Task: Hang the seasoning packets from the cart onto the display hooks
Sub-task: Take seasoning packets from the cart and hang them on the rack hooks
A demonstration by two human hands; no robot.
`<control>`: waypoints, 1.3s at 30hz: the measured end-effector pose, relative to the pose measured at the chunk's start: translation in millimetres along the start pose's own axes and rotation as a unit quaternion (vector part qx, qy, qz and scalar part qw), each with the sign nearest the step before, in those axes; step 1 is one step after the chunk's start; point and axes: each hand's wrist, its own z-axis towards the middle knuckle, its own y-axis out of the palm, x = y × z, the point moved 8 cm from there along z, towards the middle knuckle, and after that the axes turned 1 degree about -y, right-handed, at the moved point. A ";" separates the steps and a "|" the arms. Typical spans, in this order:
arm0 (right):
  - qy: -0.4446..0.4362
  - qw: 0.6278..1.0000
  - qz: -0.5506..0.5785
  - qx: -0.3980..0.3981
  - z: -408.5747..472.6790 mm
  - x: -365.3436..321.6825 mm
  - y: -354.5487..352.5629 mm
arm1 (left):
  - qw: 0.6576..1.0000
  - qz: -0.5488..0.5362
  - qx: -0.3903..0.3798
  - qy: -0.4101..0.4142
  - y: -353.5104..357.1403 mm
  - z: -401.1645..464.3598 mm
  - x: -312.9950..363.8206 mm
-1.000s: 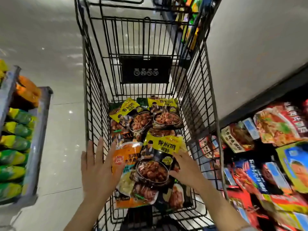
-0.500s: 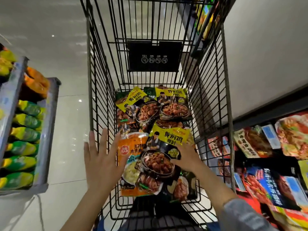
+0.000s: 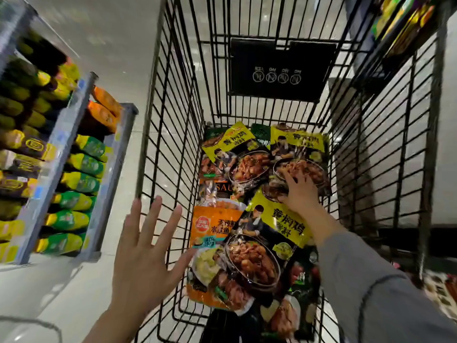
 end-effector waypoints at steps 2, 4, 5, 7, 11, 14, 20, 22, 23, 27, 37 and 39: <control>-0.002 1.000 -0.014 0.027 7.3 -2.8 -0.8 | 1.000 0.004 0.001 0.004 -1.2 4.2 -1.8; -0.007 0.998 -0.044 0.034 9.9 -5.2 0.7 | 1.000 0.007 -0.005 0.002 -1.2 6.1 -2.9; -0.011 0.998 -0.058 0.029 10.4 -5.6 3.1 | 1.000 0.010 -0.008 0.004 -0.9 5.8 -2.5; -0.021 0.997 -0.067 0.019 11.1 -4.0 5.6 | 1.000 0.013 -0.009 0.011 -0.9 5.0 -0.5; -0.045 0.993 -0.107 0.023 8.1 -3.7 -10.7 | 1.000 0.011 -0.003 0.014 -2.8 7.5 0.9; -0.075 0.986 -0.119 0.093 1.7 -17.8 -32.6 | 1.000 0.013 -0.001 0.018 -3.2 8.3 0.1; -0.062 0.986 -0.092 0.122 -39.0 -32.6 -49.5 | 0.999 -0.035 0.004 0.002 -3.3 7.0 -4.8; -0.055 0.981 -0.083 0.166 -70.3 -37.1 -63.1 | 0.999 -0.047 0.006 0.007 -2.5 5.6 -4.9; -0.064 0.975 -0.079 0.199 -90.2 -42.0 -67.1 | 0.999 -0.051 0.006 0.011 -2.4 5.4 -4.8; -0.119 0.961 -0.078 0.236 -168.7 -64.6 -33.6 | 0.999 -0.049 0.008 0.014 -3.5 5.3 -5.5; -0.221 0.972 -0.058 0.051 -231.3 -122.1 91.2 | 0.994 -0.101 0.029 0.007 -7.5 4.0 -8.7; -0.189 0.980 -0.008 0.060 -209.6 -112.2 68.1 | 0.995 -0.097 0.027 0.007 -7.7 4.4 -8.3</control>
